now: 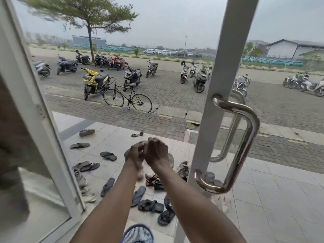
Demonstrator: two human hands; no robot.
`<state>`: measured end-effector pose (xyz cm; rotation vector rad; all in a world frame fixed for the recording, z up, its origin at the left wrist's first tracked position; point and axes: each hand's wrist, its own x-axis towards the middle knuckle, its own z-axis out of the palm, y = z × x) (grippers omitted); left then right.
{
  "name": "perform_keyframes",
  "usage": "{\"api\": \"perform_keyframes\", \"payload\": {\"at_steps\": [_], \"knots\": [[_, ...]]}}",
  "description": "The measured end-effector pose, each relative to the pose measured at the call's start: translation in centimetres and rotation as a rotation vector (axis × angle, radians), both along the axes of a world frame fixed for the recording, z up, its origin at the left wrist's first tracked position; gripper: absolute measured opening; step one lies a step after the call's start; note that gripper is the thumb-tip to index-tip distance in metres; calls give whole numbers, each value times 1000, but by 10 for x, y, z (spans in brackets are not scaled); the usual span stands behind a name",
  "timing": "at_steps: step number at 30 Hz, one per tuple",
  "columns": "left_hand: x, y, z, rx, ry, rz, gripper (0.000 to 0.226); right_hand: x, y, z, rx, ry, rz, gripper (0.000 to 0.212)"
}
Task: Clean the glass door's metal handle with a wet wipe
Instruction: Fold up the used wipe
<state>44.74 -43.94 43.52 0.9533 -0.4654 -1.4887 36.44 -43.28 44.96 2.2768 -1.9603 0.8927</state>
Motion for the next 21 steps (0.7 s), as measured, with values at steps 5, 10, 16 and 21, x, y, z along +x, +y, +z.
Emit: {"api": "perform_keyframes", "payload": {"at_steps": [5,10,16,21], "knots": [[39,-13,-121,157,-64,65,23,33,-18,-120,181,-60,-12,25],[50,-38,-309,212,-161,16,25,45,-41,-299,338,-226,-18,22],[51,-37,-552,412,-436,125,8,47,-45,-548,497,-279,-23,23],[65,-26,-728,579,-1040,-80,20,46,-39,-735,702,-186,-23,17]]}}
